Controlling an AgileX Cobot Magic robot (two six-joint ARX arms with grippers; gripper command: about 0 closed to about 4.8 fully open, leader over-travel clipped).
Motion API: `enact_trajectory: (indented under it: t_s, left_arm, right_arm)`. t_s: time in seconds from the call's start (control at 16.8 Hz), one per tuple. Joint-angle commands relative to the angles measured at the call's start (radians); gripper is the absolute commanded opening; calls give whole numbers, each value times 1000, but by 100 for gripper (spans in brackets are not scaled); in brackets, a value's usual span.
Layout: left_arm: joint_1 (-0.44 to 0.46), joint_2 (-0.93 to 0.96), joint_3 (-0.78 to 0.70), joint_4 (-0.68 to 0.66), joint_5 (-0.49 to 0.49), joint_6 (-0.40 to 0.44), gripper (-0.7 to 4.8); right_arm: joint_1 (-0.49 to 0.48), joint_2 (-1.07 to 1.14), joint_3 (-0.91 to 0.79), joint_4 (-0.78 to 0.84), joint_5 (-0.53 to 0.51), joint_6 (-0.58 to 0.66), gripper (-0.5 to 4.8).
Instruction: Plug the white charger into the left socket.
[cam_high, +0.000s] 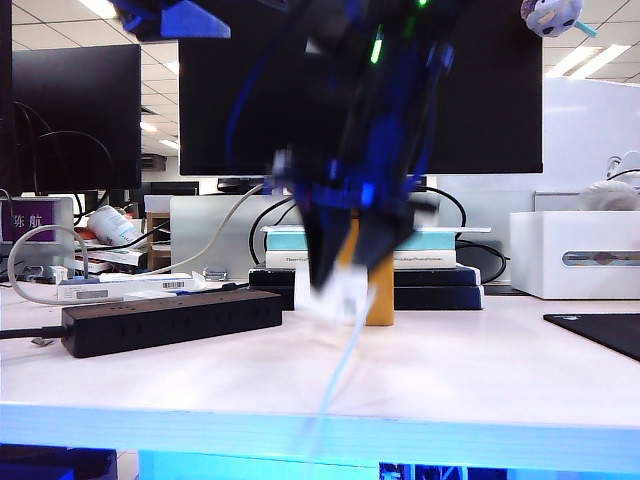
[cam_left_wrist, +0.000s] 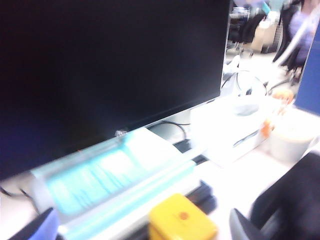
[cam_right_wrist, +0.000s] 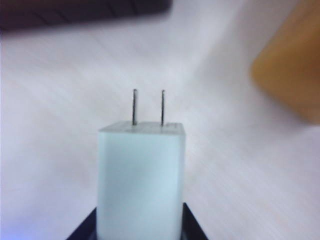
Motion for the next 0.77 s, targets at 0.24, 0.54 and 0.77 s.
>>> enact_trajectory:
  t_s: [0.24,0.54,0.77]
  left_arm:
    - [1,-47,3,-55,-100,238,479]
    - [0,-46,3,-269,20,783,479]
    - [-10,-46,3,-381,121,1037,479]
  right_arm:
    - [-10,-236,6,-37,-39,58,166]
    - [-80,-333,6,-22,-386,238,166]
    - [-77,-330,6,-33,-395,236,166]
